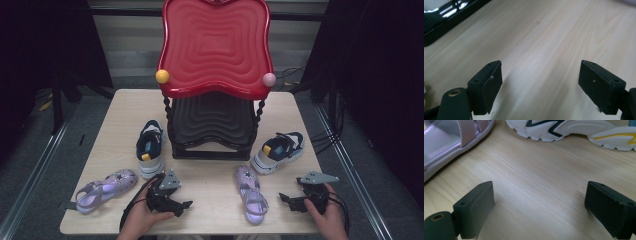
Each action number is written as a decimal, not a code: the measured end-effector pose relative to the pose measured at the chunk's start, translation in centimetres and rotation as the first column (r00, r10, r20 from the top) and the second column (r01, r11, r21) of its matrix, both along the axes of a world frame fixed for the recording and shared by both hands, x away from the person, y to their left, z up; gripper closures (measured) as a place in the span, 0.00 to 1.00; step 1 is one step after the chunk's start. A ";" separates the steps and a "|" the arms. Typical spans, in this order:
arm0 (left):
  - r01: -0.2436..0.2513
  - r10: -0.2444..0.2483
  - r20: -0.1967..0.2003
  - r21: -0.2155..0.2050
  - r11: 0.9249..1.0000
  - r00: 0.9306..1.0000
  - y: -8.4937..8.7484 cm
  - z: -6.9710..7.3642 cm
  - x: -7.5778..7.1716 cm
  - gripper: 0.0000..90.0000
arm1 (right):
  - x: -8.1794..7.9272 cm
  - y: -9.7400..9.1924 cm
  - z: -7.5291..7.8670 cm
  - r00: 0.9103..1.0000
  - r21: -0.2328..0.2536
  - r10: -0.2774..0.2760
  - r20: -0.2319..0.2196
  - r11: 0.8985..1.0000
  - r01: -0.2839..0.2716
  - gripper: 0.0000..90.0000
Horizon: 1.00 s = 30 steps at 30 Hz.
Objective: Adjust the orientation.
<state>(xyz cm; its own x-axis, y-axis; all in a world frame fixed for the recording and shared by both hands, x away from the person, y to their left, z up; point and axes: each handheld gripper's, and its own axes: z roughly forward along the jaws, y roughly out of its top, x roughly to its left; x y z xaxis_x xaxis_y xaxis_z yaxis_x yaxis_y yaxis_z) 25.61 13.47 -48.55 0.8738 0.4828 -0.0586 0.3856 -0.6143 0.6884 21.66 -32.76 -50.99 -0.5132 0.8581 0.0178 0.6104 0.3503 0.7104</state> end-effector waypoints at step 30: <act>-0.043 0.041 0.024 0.095 0.995 0.999 7.9 5.6 0.6 0.27 | 0.1 0.0 0.0 1.000 -0.001 0.006 0.002 1.000 -0.006 0.09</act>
